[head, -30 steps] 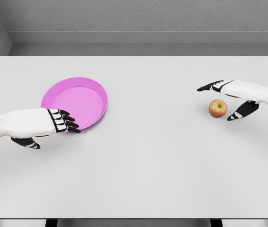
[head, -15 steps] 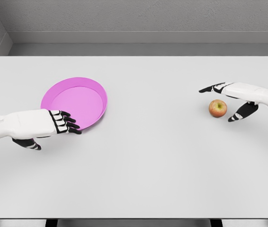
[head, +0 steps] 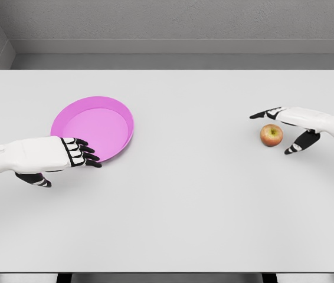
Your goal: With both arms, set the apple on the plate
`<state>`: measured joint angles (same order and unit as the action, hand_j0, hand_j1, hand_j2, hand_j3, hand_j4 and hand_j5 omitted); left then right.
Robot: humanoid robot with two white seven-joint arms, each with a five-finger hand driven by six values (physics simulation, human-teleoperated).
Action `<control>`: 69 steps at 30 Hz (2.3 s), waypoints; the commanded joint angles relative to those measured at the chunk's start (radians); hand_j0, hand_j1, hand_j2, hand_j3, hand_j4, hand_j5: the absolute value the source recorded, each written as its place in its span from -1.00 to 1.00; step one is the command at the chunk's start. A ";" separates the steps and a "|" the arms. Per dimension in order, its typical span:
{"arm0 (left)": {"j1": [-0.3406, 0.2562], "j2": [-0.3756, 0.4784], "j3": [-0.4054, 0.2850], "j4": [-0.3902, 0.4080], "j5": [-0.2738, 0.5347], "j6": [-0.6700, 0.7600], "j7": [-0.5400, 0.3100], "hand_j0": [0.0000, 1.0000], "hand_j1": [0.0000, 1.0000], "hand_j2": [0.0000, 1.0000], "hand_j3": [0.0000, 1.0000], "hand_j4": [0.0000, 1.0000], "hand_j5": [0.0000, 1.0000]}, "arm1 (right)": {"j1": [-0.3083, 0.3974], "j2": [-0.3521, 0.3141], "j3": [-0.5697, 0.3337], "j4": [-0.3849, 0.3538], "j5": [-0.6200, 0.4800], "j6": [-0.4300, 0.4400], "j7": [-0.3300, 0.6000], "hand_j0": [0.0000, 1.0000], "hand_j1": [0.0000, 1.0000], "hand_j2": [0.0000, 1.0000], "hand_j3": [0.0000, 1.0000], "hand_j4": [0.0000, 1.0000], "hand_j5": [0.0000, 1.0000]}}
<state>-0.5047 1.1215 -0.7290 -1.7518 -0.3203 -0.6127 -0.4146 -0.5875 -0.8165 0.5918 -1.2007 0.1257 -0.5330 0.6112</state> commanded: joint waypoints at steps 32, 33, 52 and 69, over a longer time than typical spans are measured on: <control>-0.002 0.000 -0.004 0.000 0.006 0.002 0.000 1.00 1.00 1.00 1.00 1.00 1.00 | -0.034 0.057 0.022 0.092 0.032 -0.047 0.000 0.98 0.98 0.98 0.98 0.98 0.98; -0.002 0.000 -0.004 0.000 0.006 0.002 0.000 1.00 1.00 1.00 1.00 1.00 1.00 | -0.034 0.057 0.022 0.092 0.032 -0.047 0.000 0.98 0.98 0.98 0.98 0.98 0.98; -0.002 -0.002 -0.007 0.000 0.006 0.002 0.000 1.00 1.00 1.00 1.00 1.00 1.00 | -0.044 0.059 0.020 0.156 0.032 -0.078 0.000 0.80 0.80 0.80 0.80 0.80 0.80; -0.002 -0.002 -0.007 0.000 0.006 0.002 0.000 1.00 1.00 1.00 1.00 1.00 1.00 | -0.052 0.059 0.019 0.168 0.031 -0.078 0.000 0.47 0.47 0.47 0.47 0.47 0.47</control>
<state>-0.5062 1.1189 -0.7367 -1.7518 -0.3204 -0.6127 -0.4146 -0.6397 -0.7568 0.6114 -1.0320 0.1645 -0.6134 0.6112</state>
